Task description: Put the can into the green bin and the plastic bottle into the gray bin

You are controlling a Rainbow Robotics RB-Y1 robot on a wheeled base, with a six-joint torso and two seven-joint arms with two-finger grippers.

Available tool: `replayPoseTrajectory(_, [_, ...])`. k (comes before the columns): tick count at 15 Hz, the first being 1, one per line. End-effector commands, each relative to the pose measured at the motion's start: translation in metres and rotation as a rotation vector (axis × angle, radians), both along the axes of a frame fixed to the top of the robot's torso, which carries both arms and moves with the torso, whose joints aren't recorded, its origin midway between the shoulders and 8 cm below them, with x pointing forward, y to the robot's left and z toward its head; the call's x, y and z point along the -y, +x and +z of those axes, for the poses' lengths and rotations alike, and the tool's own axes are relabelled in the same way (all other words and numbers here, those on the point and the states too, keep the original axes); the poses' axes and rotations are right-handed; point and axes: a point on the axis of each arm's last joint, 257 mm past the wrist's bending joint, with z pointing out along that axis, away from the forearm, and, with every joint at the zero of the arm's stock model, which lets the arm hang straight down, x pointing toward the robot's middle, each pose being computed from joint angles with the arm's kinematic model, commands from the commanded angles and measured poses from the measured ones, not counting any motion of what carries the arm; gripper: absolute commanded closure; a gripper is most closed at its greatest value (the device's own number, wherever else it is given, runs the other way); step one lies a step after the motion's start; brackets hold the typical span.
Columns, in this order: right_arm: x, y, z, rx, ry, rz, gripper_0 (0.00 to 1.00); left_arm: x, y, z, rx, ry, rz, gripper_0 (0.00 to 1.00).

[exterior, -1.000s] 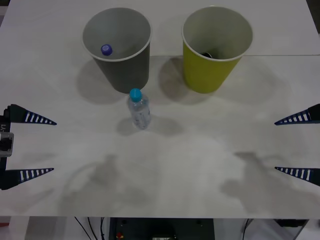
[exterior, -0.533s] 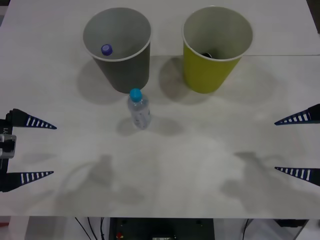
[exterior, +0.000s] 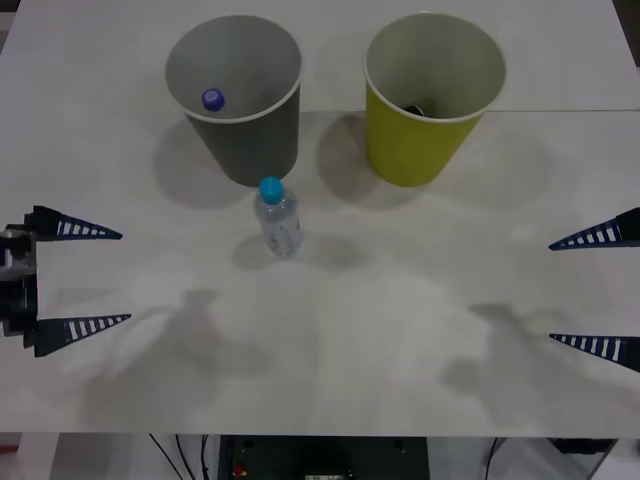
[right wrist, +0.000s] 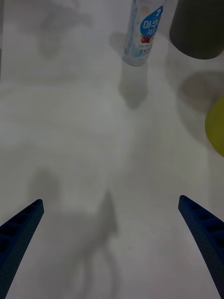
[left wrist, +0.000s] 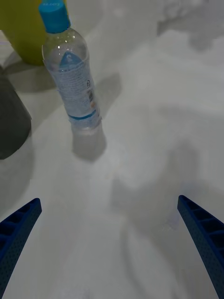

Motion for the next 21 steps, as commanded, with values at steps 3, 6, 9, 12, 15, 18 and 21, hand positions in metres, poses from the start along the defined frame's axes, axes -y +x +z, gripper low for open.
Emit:
replayPoseTrajectory(3, [0.000, 0.000, 0.000, 0.000, 0.000, 0.000, 0.00, 0.006, 0.042, -0.012, 0.015, -0.158, 0.040, 0.00])
replayPoseTrajectory(6, [0.000, 0.000, 0.000, 0.000, 0.000, 0.000, 0.00, 0.014, 0.064, -0.025, 0.046, -0.212, 0.042, 0.00])
replayPoseTrajectory(9, [0.000, 0.000, 0.000, 0.000, 0.000, 0.000, 0.00, 0.027, 0.080, -0.032, 0.074, -0.250, 0.031, 0.00])
replayPoseTrajectory(12, [0.000, 0.000, 0.000, 0.000, 0.000, 0.000, 0.00, 0.044, 0.092, -0.037, 0.074, -0.299, 0.034, 0.00])
replayPoseTrajectory(15, [0.000, 0.000, 0.000, 0.000, 0.000, 0.000, 0.00, 0.065, 0.095, -0.040, 0.069, -0.352, 0.035, 0.00])
replayPoseTrajectory(18, [0.000, 0.000, 0.000, 0.000, 0.000, 0.000, 0.00, 0.085, 0.098, -0.041, 0.067, -0.394, 0.032, 0.00])
replayPoseTrajectory(21, [0.000, 0.000, 0.000, 0.000, 0.000, 0.000, 0.00, 0.106, 0.100, -0.044, 0.071, -0.409, 0.019, 0.00])
